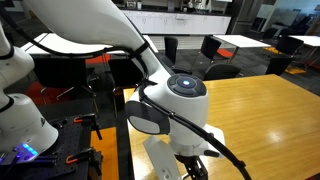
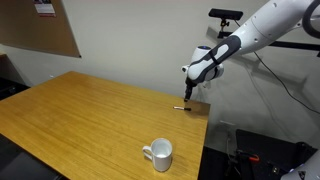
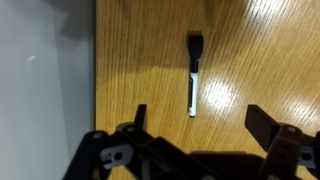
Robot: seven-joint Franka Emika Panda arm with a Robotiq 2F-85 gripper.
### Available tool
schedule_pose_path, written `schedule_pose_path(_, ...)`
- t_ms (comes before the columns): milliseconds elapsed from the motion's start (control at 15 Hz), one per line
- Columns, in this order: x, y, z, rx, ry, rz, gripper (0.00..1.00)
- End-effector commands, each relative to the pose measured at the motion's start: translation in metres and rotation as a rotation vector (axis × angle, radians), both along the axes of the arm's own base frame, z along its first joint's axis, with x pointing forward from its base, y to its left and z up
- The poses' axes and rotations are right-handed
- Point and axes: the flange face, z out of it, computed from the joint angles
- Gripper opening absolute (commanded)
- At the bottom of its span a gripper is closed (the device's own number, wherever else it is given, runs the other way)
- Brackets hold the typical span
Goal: Put the marker inside the mug cup
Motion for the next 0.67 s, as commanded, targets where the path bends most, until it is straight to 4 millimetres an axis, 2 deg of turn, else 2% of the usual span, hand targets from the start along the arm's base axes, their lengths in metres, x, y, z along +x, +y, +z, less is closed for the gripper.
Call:
schedule_pose_path(0,0.002,0.006,-0.002,-0.026,-0.002,0.011,1.0)
schedule_pose_path(600,0.01,0.001,-0.033,0.001,0.021,0.009,1.0)
